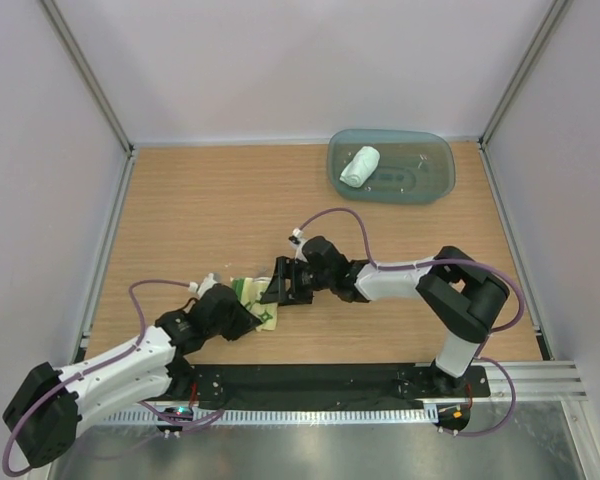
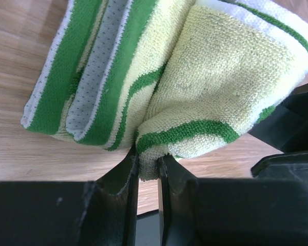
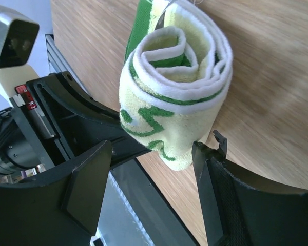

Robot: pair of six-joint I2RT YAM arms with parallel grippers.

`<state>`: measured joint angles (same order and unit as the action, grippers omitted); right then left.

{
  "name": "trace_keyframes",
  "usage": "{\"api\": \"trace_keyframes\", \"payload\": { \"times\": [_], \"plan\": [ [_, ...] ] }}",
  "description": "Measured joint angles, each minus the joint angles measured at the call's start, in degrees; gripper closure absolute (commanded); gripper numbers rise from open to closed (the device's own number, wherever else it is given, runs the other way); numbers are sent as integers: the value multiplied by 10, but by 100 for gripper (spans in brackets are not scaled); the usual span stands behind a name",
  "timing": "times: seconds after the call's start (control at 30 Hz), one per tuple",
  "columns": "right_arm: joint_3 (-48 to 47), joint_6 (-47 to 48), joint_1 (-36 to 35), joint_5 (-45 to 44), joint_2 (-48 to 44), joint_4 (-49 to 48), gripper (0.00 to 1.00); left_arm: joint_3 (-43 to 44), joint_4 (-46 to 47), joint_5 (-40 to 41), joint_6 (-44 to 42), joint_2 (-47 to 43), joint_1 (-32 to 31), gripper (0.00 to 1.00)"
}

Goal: Roll the towels
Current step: Roll the towel

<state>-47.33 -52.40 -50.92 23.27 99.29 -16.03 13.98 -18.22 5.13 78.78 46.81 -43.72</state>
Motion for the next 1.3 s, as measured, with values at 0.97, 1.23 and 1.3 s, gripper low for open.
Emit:
{"api": "trace_keyframes", "payload": {
  "times": [0.97, 1.23, 1.3],
  "plan": [
    [-32, 34, -7, -65, 31, 68, 75, 47, 159, -112, -175, 146, 3, 85],
    [-57, 43, -7, -89, 31, 145, 91, 109, 52, -83, -226, 133, -2, 47],
    [-75, 45, -7, -100, 31, 182, 92, 137, 7, -52, -244, 111, -11, 45]
  ]
}}
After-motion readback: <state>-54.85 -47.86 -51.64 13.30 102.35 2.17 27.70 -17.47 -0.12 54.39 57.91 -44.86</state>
